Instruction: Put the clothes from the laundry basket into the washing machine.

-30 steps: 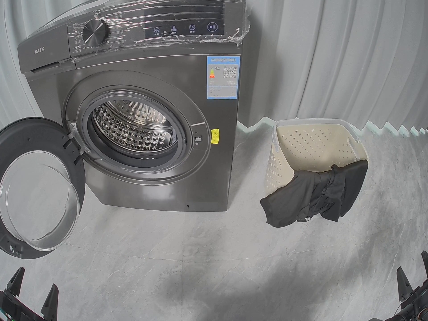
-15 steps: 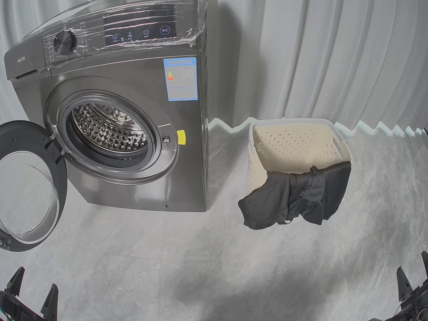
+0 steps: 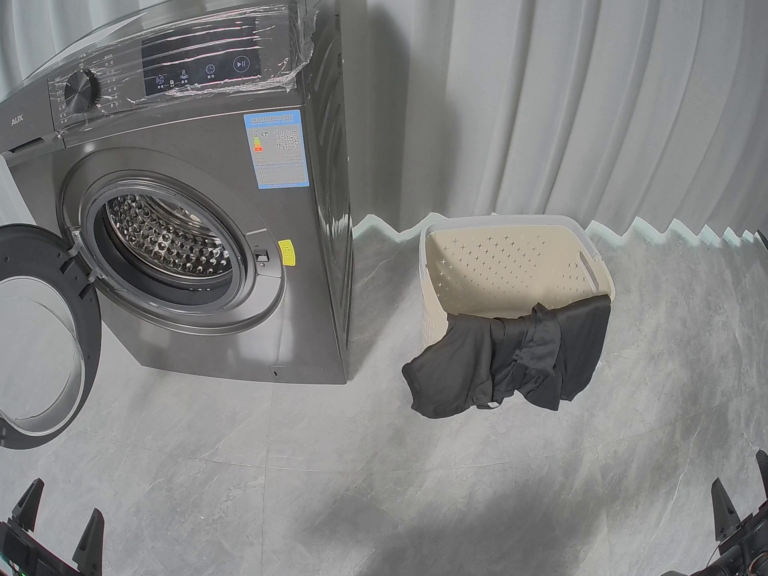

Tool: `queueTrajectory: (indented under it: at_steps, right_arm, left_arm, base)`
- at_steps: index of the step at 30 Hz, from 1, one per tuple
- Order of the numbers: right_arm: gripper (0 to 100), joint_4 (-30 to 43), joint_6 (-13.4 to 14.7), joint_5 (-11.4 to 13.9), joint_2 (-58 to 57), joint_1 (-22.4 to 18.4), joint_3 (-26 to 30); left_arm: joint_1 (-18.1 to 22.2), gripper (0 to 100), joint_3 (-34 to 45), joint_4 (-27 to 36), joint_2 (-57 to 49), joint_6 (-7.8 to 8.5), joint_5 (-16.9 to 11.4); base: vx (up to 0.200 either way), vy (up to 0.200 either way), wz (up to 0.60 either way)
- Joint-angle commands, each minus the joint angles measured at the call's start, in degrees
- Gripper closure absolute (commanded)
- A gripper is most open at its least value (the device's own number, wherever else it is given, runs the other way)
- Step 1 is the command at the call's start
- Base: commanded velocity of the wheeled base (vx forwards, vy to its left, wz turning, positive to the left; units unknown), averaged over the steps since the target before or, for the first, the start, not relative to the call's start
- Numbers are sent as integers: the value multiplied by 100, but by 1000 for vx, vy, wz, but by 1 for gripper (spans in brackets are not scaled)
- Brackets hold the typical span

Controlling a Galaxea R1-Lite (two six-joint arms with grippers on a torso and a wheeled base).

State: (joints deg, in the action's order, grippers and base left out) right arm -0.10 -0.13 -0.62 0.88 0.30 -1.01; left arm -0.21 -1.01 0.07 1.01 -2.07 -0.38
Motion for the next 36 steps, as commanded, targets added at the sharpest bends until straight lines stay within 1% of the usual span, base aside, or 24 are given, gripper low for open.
queueTrajectory:
  at_steps: [1, 15, 27, 36]
  right_arm:
    - [0, 1, -4, 1, -88, 5, 101]
    - [0, 1, -4, 1, -88, 5, 101]
    - [0, 1, -4, 1, -88, 5, 101]
    - [0, 1, -4, 1, -88, 5, 101]
  left_arm:
    - [3, 0, 84, 1, -101, -4, -6]
    - [3, 0, 84, 1, -101, -4, -6]
    - [3, 0, 84, 1, -101, -4, -6]
    - [3, 0, 84, 1, -101, -4, -6]
  base:
    - [0, -200, 0]
    - [0, -200, 0]
    - [0, 0, 0]
    - [200, 0, 0]
